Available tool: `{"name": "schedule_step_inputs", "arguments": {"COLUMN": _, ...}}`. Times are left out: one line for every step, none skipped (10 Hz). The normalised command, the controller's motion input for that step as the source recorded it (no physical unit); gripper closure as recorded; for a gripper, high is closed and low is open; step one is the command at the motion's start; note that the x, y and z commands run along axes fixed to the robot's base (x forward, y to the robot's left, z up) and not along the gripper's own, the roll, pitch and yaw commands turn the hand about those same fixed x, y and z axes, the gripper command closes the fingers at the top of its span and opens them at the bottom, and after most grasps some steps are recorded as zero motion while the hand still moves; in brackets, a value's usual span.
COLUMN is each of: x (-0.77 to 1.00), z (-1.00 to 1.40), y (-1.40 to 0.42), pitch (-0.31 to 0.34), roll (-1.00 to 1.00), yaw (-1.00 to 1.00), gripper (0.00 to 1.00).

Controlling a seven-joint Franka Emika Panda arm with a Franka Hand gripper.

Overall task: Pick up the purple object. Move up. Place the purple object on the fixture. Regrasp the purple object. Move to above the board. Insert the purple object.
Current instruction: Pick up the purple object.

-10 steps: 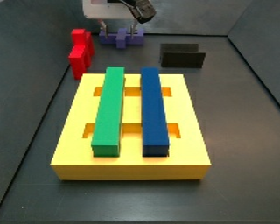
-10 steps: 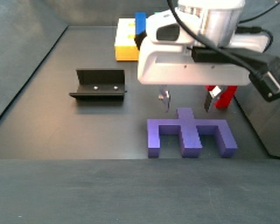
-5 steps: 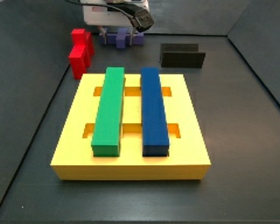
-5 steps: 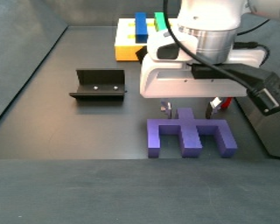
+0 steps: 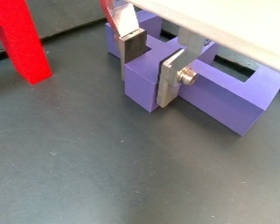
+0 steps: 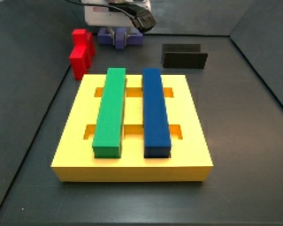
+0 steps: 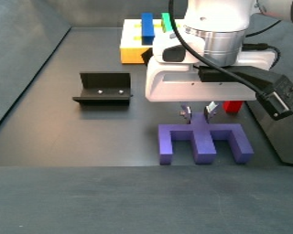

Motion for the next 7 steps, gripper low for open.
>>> {"name": "schedule_step_inputs", "arguments": {"x": 0.0, "z": 0.0, "y": 0.0, "pitch": 0.0, "roll": 0.0, "yaw": 0.0, "gripper": 1.0}}
{"name": "schedule_step_inputs", "arguments": {"x": 0.0, "z": 0.0, "y": 0.0, "pitch": 0.0, "roll": 0.0, "yaw": 0.0, "gripper": 1.0}}
{"name": "schedule_step_inputs", "arguments": {"x": 0.0, "z": 0.0, "y": 0.0, "pitch": 0.0, "roll": 0.0, "yaw": 0.0, "gripper": 1.0}}
{"name": "schedule_step_inputs", "arguments": {"x": 0.0, "z": 0.0, "y": 0.0, "pitch": 0.0, "roll": 0.0, "yaw": 0.0, "gripper": 1.0}}
{"name": "schedule_step_inputs", "arguments": {"x": 0.0, "z": 0.0, "y": 0.0, "pitch": 0.0, "roll": 0.0, "yaw": 0.0, "gripper": 1.0}}
{"name": "schedule_step_inputs", "arguments": {"x": 0.0, "z": 0.0, "y": 0.0, "pitch": 0.0, "roll": 0.0, "yaw": 0.0, "gripper": 1.0}}
{"name": "schedule_step_inputs", "arguments": {"x": 0.0, "z": 0.0, "y": 0.0, "pitch": 0.0, "roll": 0.0, "yaw": 0.0, "gripper": 1.0}}
